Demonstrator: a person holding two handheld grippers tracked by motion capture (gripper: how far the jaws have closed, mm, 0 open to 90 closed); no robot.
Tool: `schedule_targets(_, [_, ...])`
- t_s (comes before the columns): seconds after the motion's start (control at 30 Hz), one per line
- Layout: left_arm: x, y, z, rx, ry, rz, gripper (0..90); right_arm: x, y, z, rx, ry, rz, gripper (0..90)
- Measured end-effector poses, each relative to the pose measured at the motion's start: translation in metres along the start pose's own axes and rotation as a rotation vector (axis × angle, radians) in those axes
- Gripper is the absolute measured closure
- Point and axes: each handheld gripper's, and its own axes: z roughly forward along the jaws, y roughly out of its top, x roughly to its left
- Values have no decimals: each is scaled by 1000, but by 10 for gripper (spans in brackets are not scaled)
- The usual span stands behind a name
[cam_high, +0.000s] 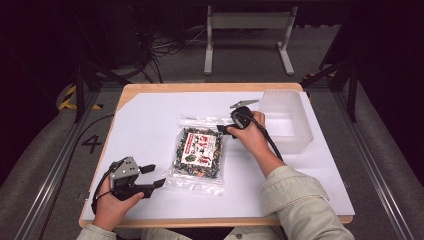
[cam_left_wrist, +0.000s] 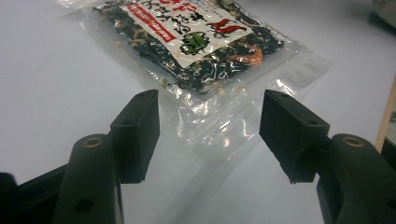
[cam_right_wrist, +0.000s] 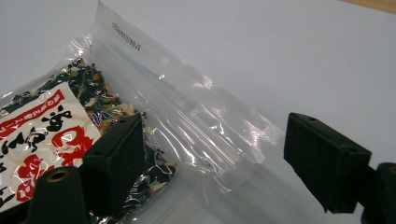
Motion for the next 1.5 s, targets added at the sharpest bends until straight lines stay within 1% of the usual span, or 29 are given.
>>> schedule_targets(0.03, [0,0,3,2,-18,5,415,-1,-1,1,3,12,22,207])
schedule_targets(0.07, [0,0,4,4,-29,9,426,-2,-1,1,2,16,29,207])
schedule_targets(0.1, [0,0,4,2,-35,5,430,-2,-1,1,4,22,36,207])
schedule_targets(0.13, [0,0,4,2,-35,5,430,-2,-1,1,4,22,36,207])
schedule_targets(0.23, [0,-1,7,-10,-52,-11,428,0,-1,1,8,28,34,198])
schedule_targets(0.27, [0,-1,8,-3,-48,-12,428,0,-1,1,7,31,37,196])
schedule_targets(0.3, [0,-2,10,3,-47,-6,430,-1,-1,2,8,33,40,196])
schedule_targets(0.43, [-3,-3,16,31,-52,4,444,-2,-2,2,8,40,51,196])
schedule_targets(0.47, [-3,-2,17,33,-53,13,444,-3,-2,1,3,36,53,196])
schedule_targets(0.53, [-4,-2,18,35,-55,13,448,-3,-1,1,0,31,51,196])
schedule_targets(0.6, [-4,-2,19,37,-58,14,456,-5,-1,0,-4,3,47,182])
schedule_targets(0.63, [-4,-2,19,38,-59,13,460,-7,-1,1,-3,3,52,182])
schedule_targets(0.7, [-4,-2,20,40,-61,20,469,-9,-1,2,0,12,66,182])
schedule_targets(0.77, [-4,-2,21,40,-57,23,466,-9,-2,4,3,35,77,197])
schedule_targets(0.9, [-5,-3,22,45,-64,13,465,-8,-1,8,13,58,81,200])
schedule_targets(0.93, [-4,-2,23,45,-63,21,466,-8,-2,9,16,59,82,200])
schedule_targets(1.0, [-5,-3,25,53,-71,9,474,-8,-2,11,20,65,88,196])
schedule_targets(1.03, [-5,-3,25,53,-71,9,474,-8,-2,12,22,66,89,192])
schedule_targets(1.07, [-4,-3,26,57,-73,18,473,-8,-2,12,22,66,89,192])
schedule_targets(1.1, [-4,-4,27,60,-71,13,471,-8,-2,13,22,67,93,192])
schedule_targets(1.2, [-4,-4,27,64,-70,17,472,-9,-2,13,24,68,98,194])
schedule_targets(1.23, [-4,-4,27,66,-75,10,474,-10,-3,13,27,68,101,194])
schedule_targets(1.27, [-5,-4,28,68,-80,4,475,-11,-3,14,29,73,105,194])
schedule_targets(1.37, [-5,-4,29,75,-82,6,477,-9,-4,14,37,87,114,196])
schedule_targets(1.5, [-5,-5,31,86,-91,0,482,-6,-3,15,36,93,102,210])
